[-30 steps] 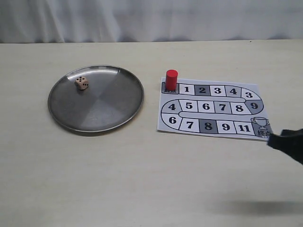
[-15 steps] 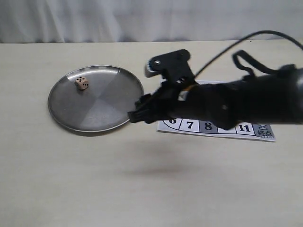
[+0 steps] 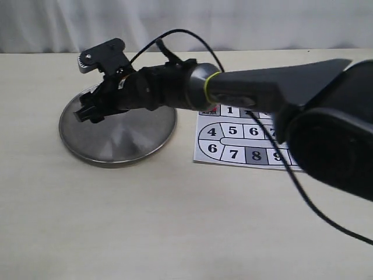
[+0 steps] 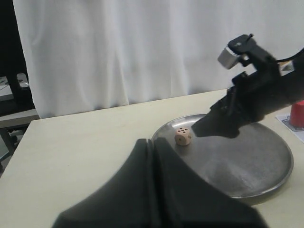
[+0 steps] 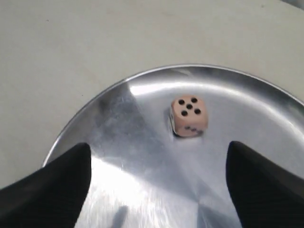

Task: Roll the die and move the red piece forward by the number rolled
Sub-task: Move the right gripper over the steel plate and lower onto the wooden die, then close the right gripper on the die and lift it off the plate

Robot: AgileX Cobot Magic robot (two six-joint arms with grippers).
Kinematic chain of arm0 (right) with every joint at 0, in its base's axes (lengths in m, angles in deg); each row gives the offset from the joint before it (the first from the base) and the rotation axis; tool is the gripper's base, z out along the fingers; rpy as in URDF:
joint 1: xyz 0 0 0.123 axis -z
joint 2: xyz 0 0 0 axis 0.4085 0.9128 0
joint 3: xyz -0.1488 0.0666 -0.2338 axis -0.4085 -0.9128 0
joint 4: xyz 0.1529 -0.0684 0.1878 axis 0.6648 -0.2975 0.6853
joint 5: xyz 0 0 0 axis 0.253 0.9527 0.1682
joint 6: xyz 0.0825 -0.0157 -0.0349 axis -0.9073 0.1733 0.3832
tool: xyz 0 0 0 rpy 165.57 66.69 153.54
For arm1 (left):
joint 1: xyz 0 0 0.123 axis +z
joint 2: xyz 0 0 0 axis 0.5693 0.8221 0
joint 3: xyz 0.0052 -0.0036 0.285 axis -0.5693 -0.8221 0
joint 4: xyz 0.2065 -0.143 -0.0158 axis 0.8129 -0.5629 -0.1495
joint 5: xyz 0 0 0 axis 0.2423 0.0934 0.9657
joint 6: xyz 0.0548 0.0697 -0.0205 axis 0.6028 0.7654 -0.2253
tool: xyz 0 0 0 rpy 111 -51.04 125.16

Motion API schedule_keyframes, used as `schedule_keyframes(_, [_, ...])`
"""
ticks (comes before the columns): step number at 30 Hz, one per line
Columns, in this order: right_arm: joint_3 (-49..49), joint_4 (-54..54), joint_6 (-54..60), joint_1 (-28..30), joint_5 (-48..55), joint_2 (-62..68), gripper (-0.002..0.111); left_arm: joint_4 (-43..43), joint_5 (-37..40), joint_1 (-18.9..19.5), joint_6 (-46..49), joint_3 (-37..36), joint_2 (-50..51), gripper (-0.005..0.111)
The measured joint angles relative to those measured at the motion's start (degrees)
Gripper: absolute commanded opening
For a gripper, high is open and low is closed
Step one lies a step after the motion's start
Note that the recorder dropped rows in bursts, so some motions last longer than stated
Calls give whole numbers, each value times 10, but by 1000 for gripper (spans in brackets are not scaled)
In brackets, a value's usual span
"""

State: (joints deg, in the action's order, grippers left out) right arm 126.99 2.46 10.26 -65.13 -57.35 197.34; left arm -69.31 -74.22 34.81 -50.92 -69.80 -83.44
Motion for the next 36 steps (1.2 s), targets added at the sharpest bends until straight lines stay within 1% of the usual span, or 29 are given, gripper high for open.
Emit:
schedule_keyframes(7, [180, 0, 31, -4, 10, 138, 73, 0, 0, 0, 0, 0, 0, 0])
schedule_keyframes(10, [224, 0, 35, -4, 12, 176, 73, 0, 0, 0, 0, 0, 0, 0])
schedule_keyframes(12, [244, 0, 39, -4, 5, 193, 70, 0, 0, 0, 0, 0, 0, 0])
schedule_keyframes(15, [254, 0, 48, -4, -1, 202, 54, 0, 0, 0, 0, 0, 0, 0])
schedule_keyframes(17, [256, 0, 55, -3, -2, 203, 39, 0, 0, 0, 0, 0, 0, 0])
schedule_keyframes(21, [256, 0, 59, -3, -3, 203, 14, 0, 0, 0, 0, 0, 0, 0])
schedule_keyframes(23, [256, 0, 59, -3, -4, 203, 5, 0, 0, 0, 0, 0, 0, 0])
schedule_keyframes(24, [256, 0, 59, -3, -4, 203, 4, 0, 0, 0, 0, 0, 0, 0])
schedule_keyframes(28, [256, 0, 59, -3, -4, 203, 5, 0, 0, 0, 0, 0, 0, 0])
schedule_keyframes(29, [256, 0, 59, -3, -4, 203, 8, 0, 0, 0, 0, 0, 0, 0])
schedule_keyframes(30, [256, 0, 59, -3, -4, 203, 13, 0, 0, 0, 0, 0, 0, 0])
schedule_keyframes(32, [256, 0, 55, -3, -4, 203, 28, 0, 0, 0, 0, 0, 0, 0])
schedule_keyframes(33, [256, 0, 55, -3, -3, 202, 44, 0, 0, 0, 0, 0, 0, 0])
schedule_keyframes(34, [256, 0, 54, -3, 3, 196, 52, 0, 0, 0, 0, 0, 0, 0])
schedule_keyframes(35, [256, 0, 54, -3, 6, 193, 59, 0, 0, 0, 0, 0, 0, 0])
schedule_keyframes(36, [256, 0, 53, -3, 7, 190, 63, 0, 0, 0, 0, 0, 0, 0])
